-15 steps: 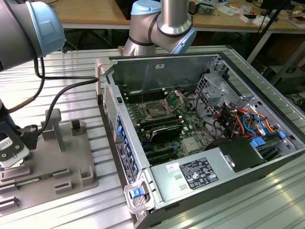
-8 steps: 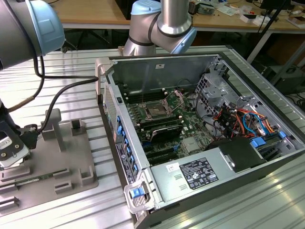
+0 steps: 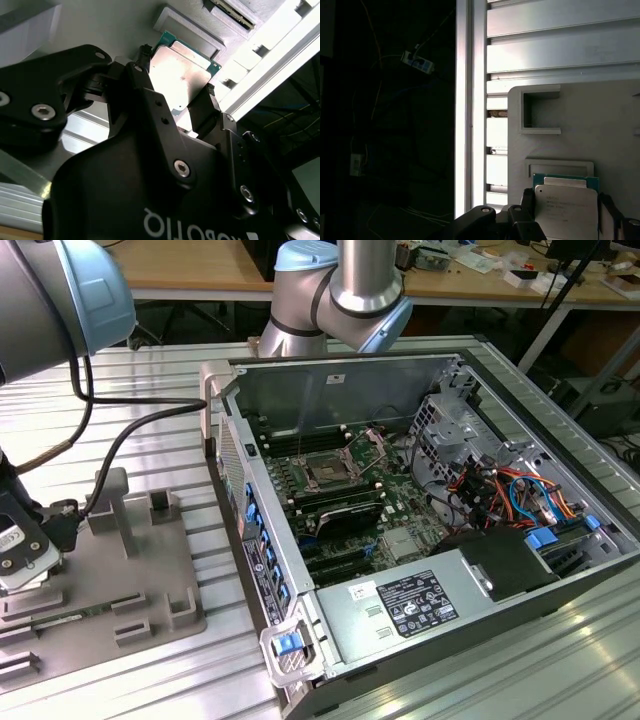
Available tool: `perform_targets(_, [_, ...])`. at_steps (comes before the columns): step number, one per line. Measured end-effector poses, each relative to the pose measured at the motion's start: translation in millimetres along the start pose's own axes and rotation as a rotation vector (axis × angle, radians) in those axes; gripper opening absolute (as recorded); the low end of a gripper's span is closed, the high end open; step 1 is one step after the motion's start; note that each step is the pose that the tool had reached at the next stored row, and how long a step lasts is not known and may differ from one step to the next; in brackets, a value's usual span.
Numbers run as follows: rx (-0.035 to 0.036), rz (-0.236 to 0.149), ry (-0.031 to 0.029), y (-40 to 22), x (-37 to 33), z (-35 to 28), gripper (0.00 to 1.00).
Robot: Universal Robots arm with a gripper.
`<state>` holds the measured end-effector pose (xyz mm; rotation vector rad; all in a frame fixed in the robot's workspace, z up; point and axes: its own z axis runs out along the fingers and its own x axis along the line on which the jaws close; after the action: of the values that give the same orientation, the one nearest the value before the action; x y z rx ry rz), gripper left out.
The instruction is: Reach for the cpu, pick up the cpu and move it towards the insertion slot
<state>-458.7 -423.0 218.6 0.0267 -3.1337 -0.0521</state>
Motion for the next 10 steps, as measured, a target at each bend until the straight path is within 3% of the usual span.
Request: perform_targets(10, [0.0000,0.000,0.0000,0.2,0.0,-4.0,0.55])
